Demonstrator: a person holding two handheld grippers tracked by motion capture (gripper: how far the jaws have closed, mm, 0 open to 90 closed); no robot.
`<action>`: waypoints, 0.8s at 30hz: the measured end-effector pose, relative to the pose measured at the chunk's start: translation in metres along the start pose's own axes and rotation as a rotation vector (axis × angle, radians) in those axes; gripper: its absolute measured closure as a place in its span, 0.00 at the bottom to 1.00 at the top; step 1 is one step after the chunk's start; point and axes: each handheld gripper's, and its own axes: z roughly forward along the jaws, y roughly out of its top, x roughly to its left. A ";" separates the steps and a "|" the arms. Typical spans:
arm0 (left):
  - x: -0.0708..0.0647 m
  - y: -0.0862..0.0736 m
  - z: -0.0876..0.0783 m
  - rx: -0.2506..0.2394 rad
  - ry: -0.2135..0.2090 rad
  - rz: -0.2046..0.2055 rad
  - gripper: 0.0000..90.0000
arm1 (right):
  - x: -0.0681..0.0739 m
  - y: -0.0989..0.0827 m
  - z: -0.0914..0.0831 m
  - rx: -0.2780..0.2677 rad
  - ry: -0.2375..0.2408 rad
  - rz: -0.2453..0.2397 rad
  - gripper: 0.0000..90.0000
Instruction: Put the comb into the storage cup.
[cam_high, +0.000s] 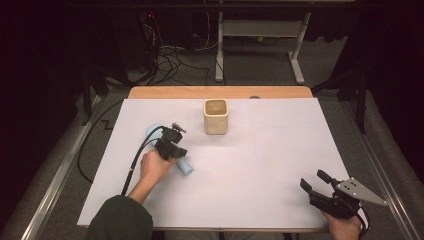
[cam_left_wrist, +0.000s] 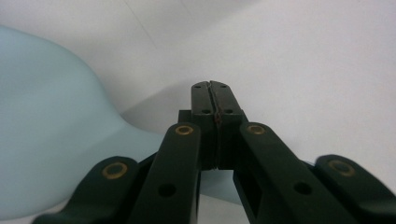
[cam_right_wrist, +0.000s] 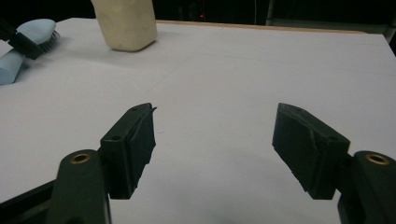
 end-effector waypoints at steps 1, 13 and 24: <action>0.000 -0.001 0.000 -0.001 0.000 0.000 0.99 | 0.000 0.000 0.000 -0.001 -0.001 0.000 0.34; -0.001 -0.010 -0.004 -0.009 -0.005 0.006 0.99 | 0.000 0.000 0.000 -0.001 0.000 0.002 0.34; -0.001 -0.022 -0.011 -0.015 -0.001 0.016 0.99 | 0.002 0.000 0.001 -0.002 0.002 -0.006 0.34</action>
